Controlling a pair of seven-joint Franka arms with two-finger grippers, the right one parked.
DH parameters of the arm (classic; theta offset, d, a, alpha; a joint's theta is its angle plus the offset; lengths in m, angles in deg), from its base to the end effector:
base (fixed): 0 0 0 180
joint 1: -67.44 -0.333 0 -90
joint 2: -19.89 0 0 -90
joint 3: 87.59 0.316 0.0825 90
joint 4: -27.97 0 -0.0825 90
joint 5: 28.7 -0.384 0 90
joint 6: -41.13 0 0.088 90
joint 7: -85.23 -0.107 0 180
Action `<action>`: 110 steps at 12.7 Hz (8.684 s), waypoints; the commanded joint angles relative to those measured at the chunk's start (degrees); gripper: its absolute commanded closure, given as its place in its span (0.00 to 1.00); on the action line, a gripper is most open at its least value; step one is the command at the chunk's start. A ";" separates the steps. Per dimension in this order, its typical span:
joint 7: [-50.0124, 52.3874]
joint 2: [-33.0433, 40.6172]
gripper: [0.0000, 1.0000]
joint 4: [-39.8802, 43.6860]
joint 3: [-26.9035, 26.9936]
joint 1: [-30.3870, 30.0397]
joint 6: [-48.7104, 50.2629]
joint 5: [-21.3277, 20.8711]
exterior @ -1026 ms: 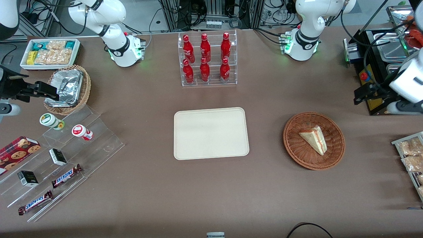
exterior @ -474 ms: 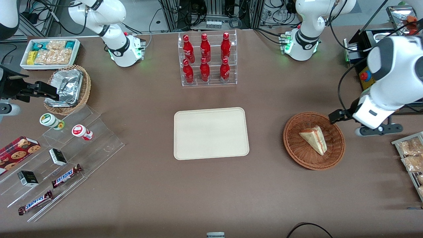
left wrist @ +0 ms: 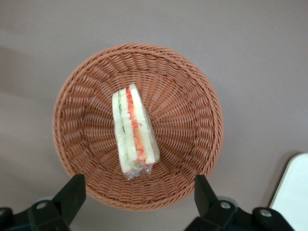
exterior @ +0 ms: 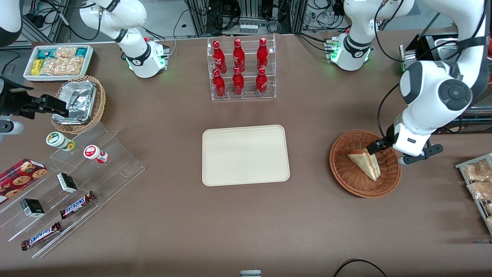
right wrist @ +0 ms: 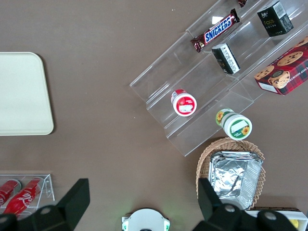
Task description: Place sandwich from basket to tray
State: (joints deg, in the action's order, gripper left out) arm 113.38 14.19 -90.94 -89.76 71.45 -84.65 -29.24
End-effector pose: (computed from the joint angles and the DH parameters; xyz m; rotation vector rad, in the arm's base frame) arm 0.5633 -0.0604 0.3839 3.0832 0.5901 0.0326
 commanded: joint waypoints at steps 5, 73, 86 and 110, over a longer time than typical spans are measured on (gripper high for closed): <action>6.57 -3.17 0.00 -5.98 0.41 0.65 -9.57 -1.03; 22.64 -31.94 0.00 40.86 2.77 41.08 9.13 -4.29; -1.76 -1.81 0.00 24.89 5.24 19.74 25.49 -2.44; -28.61 4.47 0.00 29.35 5.33 -0.58 33.93 1.25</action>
State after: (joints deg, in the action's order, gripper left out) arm 82.65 19.57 -63.62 -84.15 70.87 -52.61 -28.74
